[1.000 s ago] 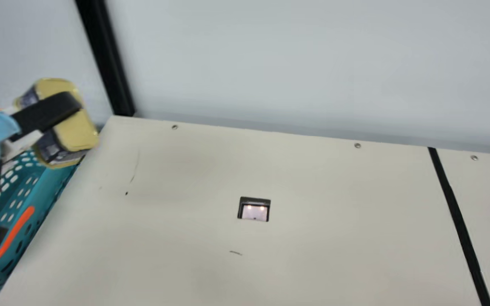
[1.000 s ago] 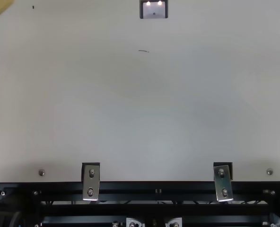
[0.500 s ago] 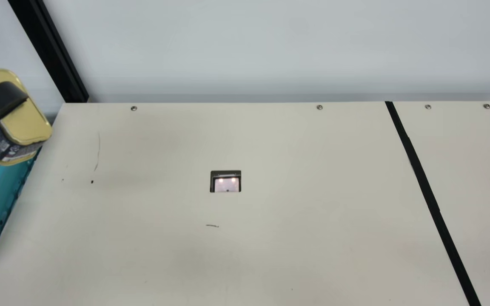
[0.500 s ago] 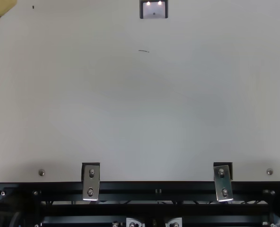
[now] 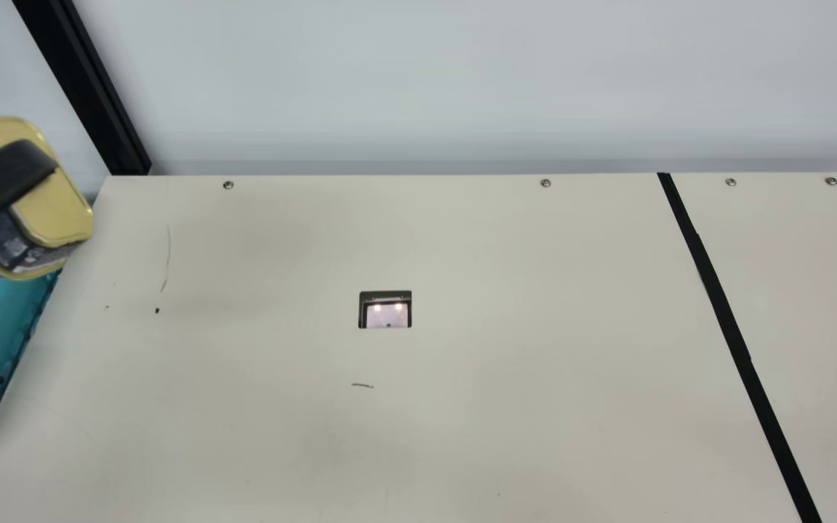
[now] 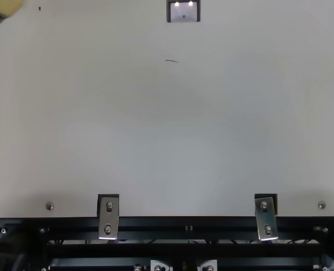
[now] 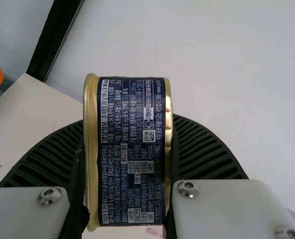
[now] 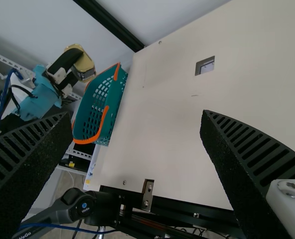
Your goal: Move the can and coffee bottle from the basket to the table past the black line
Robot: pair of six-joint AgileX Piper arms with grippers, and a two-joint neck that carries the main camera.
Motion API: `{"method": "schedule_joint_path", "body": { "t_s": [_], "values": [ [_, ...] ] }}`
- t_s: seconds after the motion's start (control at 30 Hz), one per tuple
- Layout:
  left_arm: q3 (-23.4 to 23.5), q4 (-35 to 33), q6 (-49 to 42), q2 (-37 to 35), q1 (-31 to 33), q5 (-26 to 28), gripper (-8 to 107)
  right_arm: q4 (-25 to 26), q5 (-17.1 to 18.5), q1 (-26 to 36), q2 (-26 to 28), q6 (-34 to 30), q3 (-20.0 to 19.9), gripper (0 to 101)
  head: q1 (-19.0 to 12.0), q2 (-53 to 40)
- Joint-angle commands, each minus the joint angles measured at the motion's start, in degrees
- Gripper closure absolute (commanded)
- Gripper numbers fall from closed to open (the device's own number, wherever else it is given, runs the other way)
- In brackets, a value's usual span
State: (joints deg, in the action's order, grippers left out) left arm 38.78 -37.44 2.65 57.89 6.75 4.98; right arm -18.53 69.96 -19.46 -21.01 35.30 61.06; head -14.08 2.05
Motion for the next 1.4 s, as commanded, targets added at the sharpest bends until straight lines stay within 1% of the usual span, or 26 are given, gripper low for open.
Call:
{"method": "schedule_joint_path", "body": {
  "t_s": [0.0, 0.17, 0.33, 0.5, 0.63, 0.8, 0.97, 1.17, 1.37],
  "values": [
    [-0.4, 1.1, -1.3, 1.4, 2.7, -3.8, 89, 0.0, 0.0, 0.0, 0.0, 0.0, 0.0, 0, -0.5, 0.0],
    [-1.9, 3.3, -3.0, 3.9, 9.2, -10.1, 89, 0.0, 0.0, 0.0, 0.0, 0.0, 0.0, 0, -0.5, 0.0],
    [-3.7, 7.7, -1.6, 5.4, 15.4, -15.0, 89, 0.0, 0.0, 0.0, 0.0, 0.0, 0.0, 0, -0.5, 0.0],
    [-6.0, 14.5, 2.9, 7.0, 19.7, -19.2, 89, 0.0, 0.0, 0.0, 0.0, 0.0, 0.0, 0, -0.5, 0.0],
    [-8.1, 20.9, 7.7, 8.9, 22.5, -23.6, 89, 0.0, 0.0, 0.0, 0.0, 0.0, 0.0, 0, -0.5, 0.0],
    [-10.1, 29.8, 15.0, 13.9, 23.1, -30.4, 89, 0.0, 0.0, 0.0, 0.0, 0.0, 0.0, 0, -0.5, 0.0],
    [-10.0, 37.8, 20.9, 20.6, 21.3, -37.0, 89, 0.0, 0.0, 0.0, 0.0, 0.0, 0.0, 0, -0.5, 0.0],
    [-7.3, 44.3, 25.1, 28.4, 19.0, -42.4, 89, 0.0, 0.0, 0.0, 0.0, 0.0, 0.0, 0, -0.5, 0.0],
    [-3.3, 47.2, 26.5, 35.0, 18.4, -44.6, 89, 0.0, 0.0, 0.0, 0.0, 0.0, 0.0, 0, -0.5, 0.0]
  ]
}}
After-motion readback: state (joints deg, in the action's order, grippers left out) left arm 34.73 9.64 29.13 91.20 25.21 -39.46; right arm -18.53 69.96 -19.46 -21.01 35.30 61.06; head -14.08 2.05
